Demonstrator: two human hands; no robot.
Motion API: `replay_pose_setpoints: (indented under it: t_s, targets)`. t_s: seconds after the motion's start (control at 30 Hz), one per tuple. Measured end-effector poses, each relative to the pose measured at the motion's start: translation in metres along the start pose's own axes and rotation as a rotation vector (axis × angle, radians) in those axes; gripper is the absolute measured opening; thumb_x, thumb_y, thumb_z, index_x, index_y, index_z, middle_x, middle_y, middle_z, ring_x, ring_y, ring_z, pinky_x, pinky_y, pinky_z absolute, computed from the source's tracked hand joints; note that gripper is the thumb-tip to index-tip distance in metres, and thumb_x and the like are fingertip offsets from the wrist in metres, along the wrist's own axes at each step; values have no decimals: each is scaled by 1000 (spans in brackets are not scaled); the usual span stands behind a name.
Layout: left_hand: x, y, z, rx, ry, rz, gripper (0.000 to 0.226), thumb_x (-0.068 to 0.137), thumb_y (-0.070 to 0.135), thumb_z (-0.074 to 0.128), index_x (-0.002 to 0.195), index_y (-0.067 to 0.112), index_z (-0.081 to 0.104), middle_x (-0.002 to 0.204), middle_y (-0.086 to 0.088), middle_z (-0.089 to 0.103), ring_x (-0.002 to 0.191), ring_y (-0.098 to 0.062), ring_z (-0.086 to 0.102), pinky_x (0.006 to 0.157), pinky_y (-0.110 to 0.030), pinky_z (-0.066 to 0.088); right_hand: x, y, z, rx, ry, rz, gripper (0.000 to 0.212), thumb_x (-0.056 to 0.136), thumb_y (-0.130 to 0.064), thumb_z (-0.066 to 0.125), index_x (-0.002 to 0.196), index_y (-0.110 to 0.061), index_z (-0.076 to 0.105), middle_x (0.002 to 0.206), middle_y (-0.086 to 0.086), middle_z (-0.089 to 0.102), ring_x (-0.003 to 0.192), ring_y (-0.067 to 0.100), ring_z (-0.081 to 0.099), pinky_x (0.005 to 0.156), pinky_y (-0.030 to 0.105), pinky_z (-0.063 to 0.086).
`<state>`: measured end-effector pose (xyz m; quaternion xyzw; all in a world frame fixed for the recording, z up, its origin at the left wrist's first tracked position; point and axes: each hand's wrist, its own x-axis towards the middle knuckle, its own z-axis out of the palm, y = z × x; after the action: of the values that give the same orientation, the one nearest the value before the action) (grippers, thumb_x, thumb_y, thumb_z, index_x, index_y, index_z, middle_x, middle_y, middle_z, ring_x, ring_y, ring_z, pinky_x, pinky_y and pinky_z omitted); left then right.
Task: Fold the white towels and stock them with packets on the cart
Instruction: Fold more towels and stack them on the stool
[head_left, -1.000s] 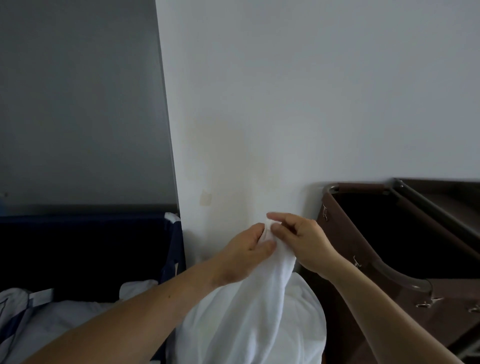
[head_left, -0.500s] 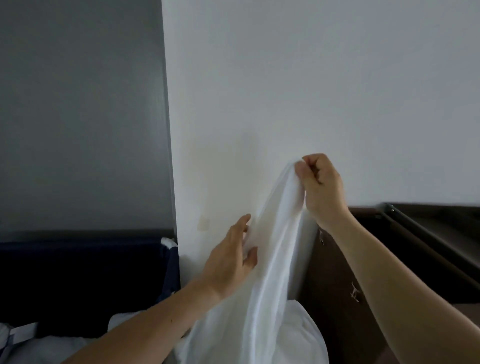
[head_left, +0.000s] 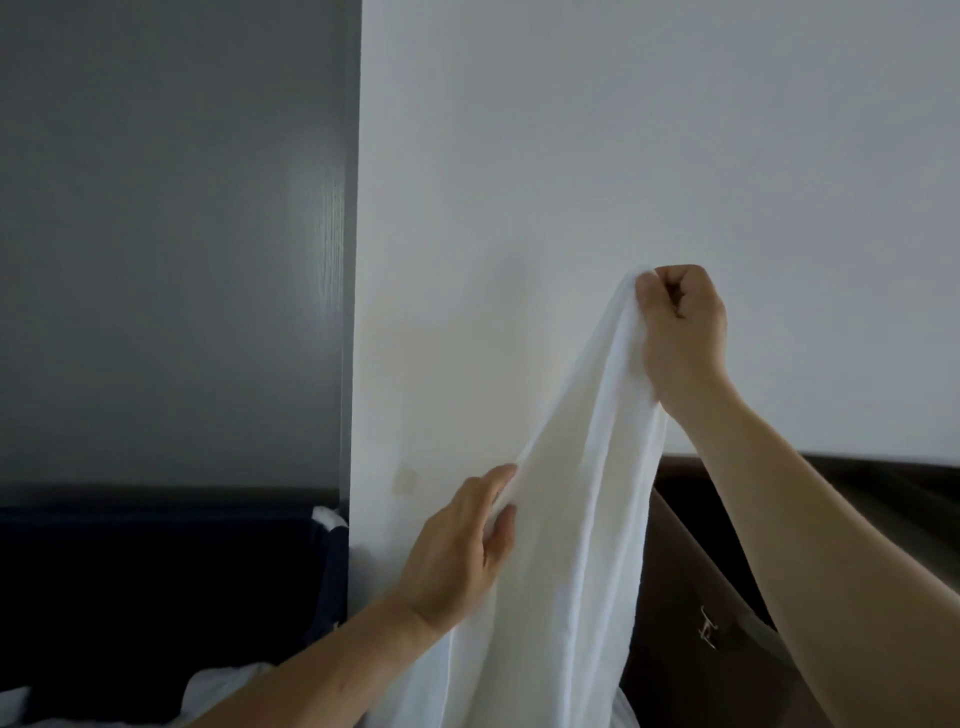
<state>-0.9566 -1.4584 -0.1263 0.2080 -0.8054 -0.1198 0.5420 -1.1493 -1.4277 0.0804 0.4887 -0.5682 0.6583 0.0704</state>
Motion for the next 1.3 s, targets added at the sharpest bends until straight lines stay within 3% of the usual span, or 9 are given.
replay_pose_setpoints:
  t_s: [0.13, 0.37, 0.47, 0.6, 0.7, 0.77, 0.87, 1.03, 1.3]
  targets:
    - [-6, -6, -1, 84, -53, 118, 37, 99, 27, 53, 134, 20, 43, 89, 3, 59, 63, -12, 57, 56, -32, 53, 1, 2, -5, -19, 15, 5, 10, 99, -24, 53, 94, -16, 52, 79, -14, 50, 67, -1, 46, 62, 15, 39]
    - [-23, -35, 0, 165, -146, 142, 9, 98, 29, 52, 101, 22, 48, 87, 3, 54, 59, -17, 56, 50, -31, 54, 5, 5, -14, -53, 30, 25, 10, 99, -26, 53, 95, -17, 53, 79, -15, 50, 67, -1, 46, 61, 16, 38]
    - [-31, -43, 1, 129, -184, 11, 14, 98, 39, 49, 98, 27, 56, 83, 8, 57, 62, -11, 58, 55, -31, 54, 4, 6, -15, -60, 31, 23, 9, 99, -26, 54, 95, -17, 53, 80, -16, 51, 67, -1, 46, 61, 12, 37]
    - [-41, -47, -2, -84, -210, -331, 43, 97, 56, 41, 84, 20, 61, 75, 7, 59, 67, -12, 59, 66, -41, 53, 4, 11, -18, -79, 30, 36, 9, 99, -25, 54, 95, -17, 55, 80, -15, 52, 69, -1, 47, 62, 15, 38]
    - [-41, -47, -7, -153, -189, -475, 22, 102, 32, 51, 89, 22, 66, 80, -1, 66, 75, -20, 64, 74, -41, 55, 5, 17, -24, -110, 37, 57, 8, 98, -25, 54, 95, -17, 55, 80, -14, 52, 69, -1, 47, 60, 10, 37]
    - [-39, -45, -10, -171, -211, -511, 16, 101, 24, 53, 102, 25, 69, 91, -1, 71, 87, -18, 67, 80, -30, 56, 4, 22, -29, -121, 46, 75, 8, 98, -24, 54, 95, -17, 55, 79, -14, 51, 69, -1, 47, 55, 5, 34]
    - [-34, -47, -17, -223, -305, -565, 23, 99, 27, 57, 118, 23, 69, 104, 11, 72, 96, -2, 66, 85, -15, 53, 4, 29, -36, -127, 52, 100, 9, 98, -24, 53, 94, -16, 56, 79, -14, 52, 69, 0, 47, 53, 3, 34]
    - [-23, -55, -30, -117, -535, -658, 24, 94, 37, 63, 108, 22, 76, 105, 13, 74, 90, -1, 69, 84, -16, 54, 1, 41, -40, -124, 1, 141, 10, 98, -26, 55, 95, -16, 57, 80, -11, 53, 69, 4, 47, 60, 22, 39]
    - [-25, -48, -45, -251, -481, -656, 25, 98, 30, 59, 117, 22, 73, 105, 16, 74, 101, -3, 69, 90, -17, 52, 3, 55, -52, -149, 16, 168, 10, 97, -25, 55, 97, -15, 59, 84, -6, 56, 79, 15, 50, 72, 27, 38]
